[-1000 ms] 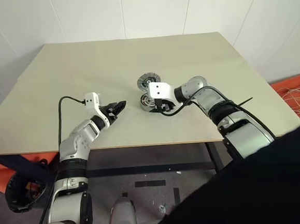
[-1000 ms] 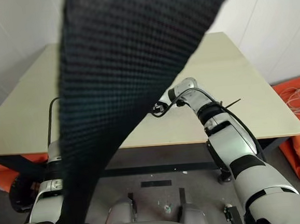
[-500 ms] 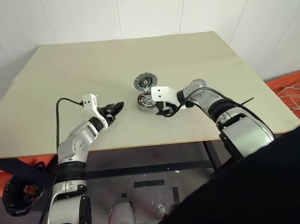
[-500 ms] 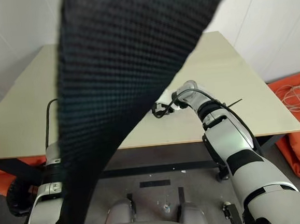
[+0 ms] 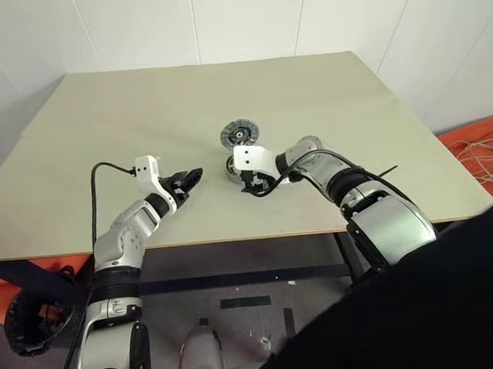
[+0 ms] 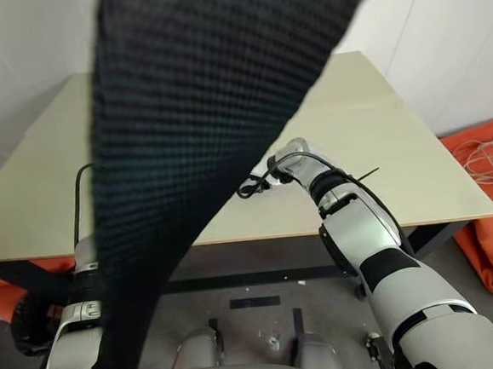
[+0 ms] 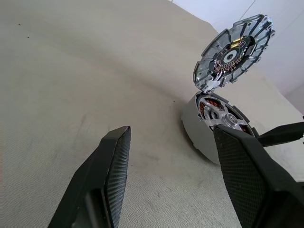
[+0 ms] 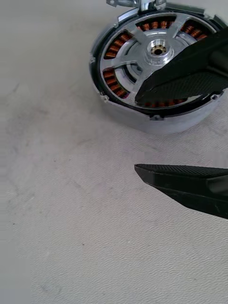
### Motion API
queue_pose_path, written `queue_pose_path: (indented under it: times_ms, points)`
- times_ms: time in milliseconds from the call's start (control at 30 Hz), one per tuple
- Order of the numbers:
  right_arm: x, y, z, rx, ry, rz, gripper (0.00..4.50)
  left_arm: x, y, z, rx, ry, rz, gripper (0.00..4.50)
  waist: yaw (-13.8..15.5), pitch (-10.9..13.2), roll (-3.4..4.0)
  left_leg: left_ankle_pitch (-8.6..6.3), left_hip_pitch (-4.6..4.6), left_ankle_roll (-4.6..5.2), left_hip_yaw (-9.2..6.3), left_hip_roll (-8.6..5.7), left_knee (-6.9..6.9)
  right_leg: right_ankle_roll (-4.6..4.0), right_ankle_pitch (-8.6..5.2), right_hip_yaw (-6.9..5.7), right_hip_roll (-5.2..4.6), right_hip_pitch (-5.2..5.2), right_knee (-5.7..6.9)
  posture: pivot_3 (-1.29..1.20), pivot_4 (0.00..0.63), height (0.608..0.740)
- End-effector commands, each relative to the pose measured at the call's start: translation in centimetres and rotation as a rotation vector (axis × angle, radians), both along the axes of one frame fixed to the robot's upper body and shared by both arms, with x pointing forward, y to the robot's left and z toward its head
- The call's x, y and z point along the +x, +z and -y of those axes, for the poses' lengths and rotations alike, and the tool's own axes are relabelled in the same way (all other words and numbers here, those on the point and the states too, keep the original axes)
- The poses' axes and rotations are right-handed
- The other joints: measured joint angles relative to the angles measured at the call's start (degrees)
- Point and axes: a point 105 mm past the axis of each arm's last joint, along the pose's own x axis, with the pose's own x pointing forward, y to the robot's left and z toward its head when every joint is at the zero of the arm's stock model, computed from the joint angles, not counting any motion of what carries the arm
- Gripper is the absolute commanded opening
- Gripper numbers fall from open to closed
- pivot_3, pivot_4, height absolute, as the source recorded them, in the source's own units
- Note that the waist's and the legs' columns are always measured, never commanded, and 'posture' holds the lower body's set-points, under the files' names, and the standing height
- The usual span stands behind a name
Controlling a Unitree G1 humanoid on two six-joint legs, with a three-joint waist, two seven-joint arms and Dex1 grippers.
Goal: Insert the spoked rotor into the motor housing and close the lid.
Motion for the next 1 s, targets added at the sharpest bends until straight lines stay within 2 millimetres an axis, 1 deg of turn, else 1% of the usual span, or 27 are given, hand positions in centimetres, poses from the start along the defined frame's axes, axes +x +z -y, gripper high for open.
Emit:
queue_pose_path:
  times_ms: [33,233,333,467,500,667,1000]
  points:
    - [0.6,1.6,-0.6,0.028,-0.008,0.037,2.24,0.1,1.8,-0.5,0.010,0.011,0.066,2.98,0.00,0.00,0.00,0.00,0.00,0.00,0.00,0.00,0.00,0.00,0.00,0.00,0.00,0.00,0.01,0.00,0.000,0.740]
    - [1.1,1.6,0.3,0.016,-0.049,0.046,2.24,0.0,1.7,-0.6,0.012,0.016,0.064,2.98,0.03,0.00,0.00,0.00,0.00,0.00,0.00,0.00,0.00,0.00,0.00,0.00,0.00,0.00,0.01,0.00,0.000,0.740]
    - [1.3,1.6,0.7,0.010,-0.068,0.049,1.64,0.1,1.8,-0.6,0.012,0.016,0.067,2.98,0.04,0.00,0.00,0.00,0.01,0.00,0.00,0.00,0.00,0.00,0.00,0.00,0.00,0.00,0.02,0.00,0.000,0.740]
    - [1.5,1.5,1.1,-0.004,-0.083,0.059,0.28,0.1,1.9,-0.5,0.012,0.014,0.068,2.98,0.01,0.00,0.00,0.00,0.02,0.00,0.00,0.00,0.00,0.00,0.00,0.00,0.00,0.02,0.01,0.00,0.000,0.740]
    - [1.5,1.4,1.3,-0.007,-0.083,0.061,0.03,0.1,1.9,-0.5,0.012,0.014,0.068,2.98,0.00,0.00,0.01,0.00,0.05,-0.01,0.00,0.00,0.00,0.00,0.00,0.00,0.00,0.04,0.02,0.00,0.000,0.740]
    - [1.5,1.3,1.6,-0.019,-0.081,0.070,0.01,0.1,1.8,-0.5,0.012,0.012,0.067,2.98,0.08,0.02,0.03,0.02,0.02,-0.01,0.01,0.01,0.00,-0.04,0.02,0.00,-0.01,0.01,0.04,0.00,0.000,0.740]
    - [1.8,1.6,1.7,-0.003,-0.108,0.073,0.01,0.0,1.7,-0.3,0.011,0.011,0.064,2.98,0.08,0.02,0.03,0.03,0.01,0.00,0.02,0.01,0.01,-0.04,0.02,0.00,-0.01,0.01,0.03,0.00,0.000,0.740]
